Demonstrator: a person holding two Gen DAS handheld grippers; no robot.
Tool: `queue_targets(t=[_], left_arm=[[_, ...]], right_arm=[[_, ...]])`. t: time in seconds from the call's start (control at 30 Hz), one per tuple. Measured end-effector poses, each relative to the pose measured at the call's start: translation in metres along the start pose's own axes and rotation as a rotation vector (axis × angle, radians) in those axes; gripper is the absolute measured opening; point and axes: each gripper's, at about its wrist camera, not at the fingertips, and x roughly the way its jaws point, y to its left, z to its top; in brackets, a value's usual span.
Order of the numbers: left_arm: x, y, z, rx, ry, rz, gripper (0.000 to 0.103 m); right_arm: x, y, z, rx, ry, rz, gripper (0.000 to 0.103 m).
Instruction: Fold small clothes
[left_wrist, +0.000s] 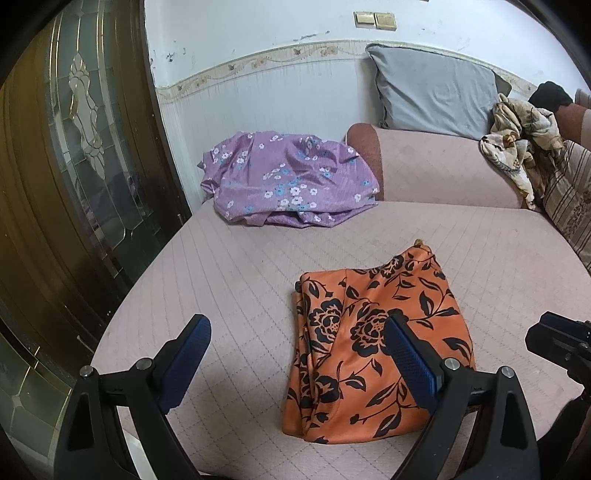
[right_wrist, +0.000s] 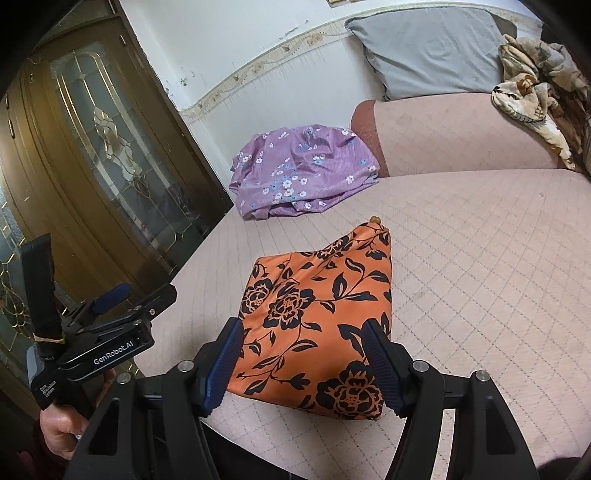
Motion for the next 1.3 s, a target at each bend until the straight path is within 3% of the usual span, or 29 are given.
queue_targets(t=[0.37, 0.63, 0.8, 1.3], left_arm=[[0.073, 0.027, -0.026, -0.035, 0.189, -0.018, 0.095], [0.133, 0.059, -0.032, -0.138, 0.366, -0.203, 0.095], [0.145, 0.047, -0.031, -0.130, 0.388, -0.242, 0.095], [0.163, 0.025, -0.021, -0.087, 0.363, -0.228, 0.095]], right_arm=[[0.046, -0.044, -0.012, 0.136, 0.103, -0.018, 0.070], [0.084, -0.084, -0.014, 0.280, 0.169, 0.037, 0.070], [0.105, -0.103, -0.011, 0.342, 0.186, 0.077, 0.070], [0.132, -0.126, -0.005, 0.370, 0.206, 0.111, 0.070]])
